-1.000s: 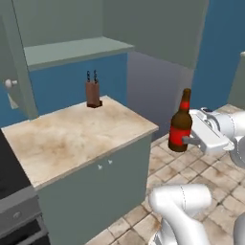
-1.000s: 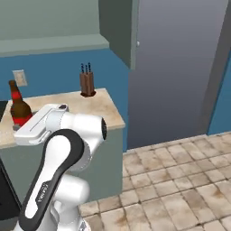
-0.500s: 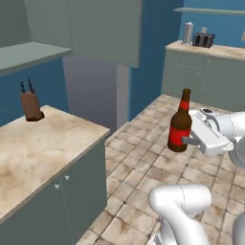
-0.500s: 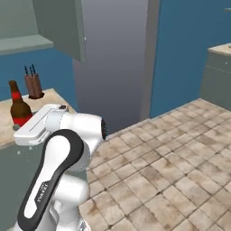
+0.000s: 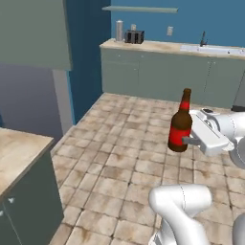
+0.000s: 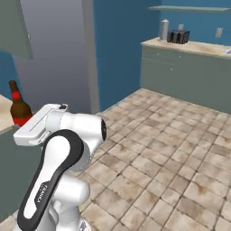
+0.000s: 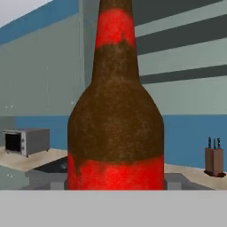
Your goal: Get the candle and the beer from the cabinet and move them to the dining counter.
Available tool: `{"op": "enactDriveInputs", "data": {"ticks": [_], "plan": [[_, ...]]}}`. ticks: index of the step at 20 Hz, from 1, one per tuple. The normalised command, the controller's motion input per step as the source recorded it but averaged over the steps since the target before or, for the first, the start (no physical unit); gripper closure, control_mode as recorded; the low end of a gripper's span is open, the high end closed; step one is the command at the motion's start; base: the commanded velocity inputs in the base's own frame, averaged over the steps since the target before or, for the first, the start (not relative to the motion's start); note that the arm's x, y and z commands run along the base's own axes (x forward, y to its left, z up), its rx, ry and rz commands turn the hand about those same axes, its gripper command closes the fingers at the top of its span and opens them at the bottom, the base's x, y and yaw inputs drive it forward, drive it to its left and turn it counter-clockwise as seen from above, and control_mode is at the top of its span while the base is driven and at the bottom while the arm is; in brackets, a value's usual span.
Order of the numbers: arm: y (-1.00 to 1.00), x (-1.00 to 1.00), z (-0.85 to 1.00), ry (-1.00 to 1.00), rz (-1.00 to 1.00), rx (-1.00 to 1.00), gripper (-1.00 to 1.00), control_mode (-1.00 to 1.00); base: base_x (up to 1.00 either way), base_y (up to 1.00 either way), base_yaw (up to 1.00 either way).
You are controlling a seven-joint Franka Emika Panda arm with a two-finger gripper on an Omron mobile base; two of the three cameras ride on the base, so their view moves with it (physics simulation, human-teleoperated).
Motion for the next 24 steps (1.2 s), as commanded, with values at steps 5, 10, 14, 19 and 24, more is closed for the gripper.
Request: {"op": "enactDriveInputs", "data": {"ticks": [5, 10, 14, 19, 24], "plan": [[0.0, 0.0, 0.0, 0.0, 0.0, 0.0, 1.0, 1.0, 0.13, -0.35, -0.47], [0.0, 0.0, 0.0, 0.0, 0.0, 0.0, 1.0, 1.0, 0.34, -0.41, -0.41], [0.0, 0.0, 0.0, 0.0, 0.0, 0.0, 1.0, 1.0, 0.39, -0.34, -0.4], [0.0, 0.0, 0.0, 0.0, 0.0, 0.0, 1.0, 1.0, 0.47, -0.12, -0.45], [0.0, 0.0, 0.0, 0.0, 0.0, 0.0, 1.0, 1.0, 0.52, 0.0, -0.5]]}}
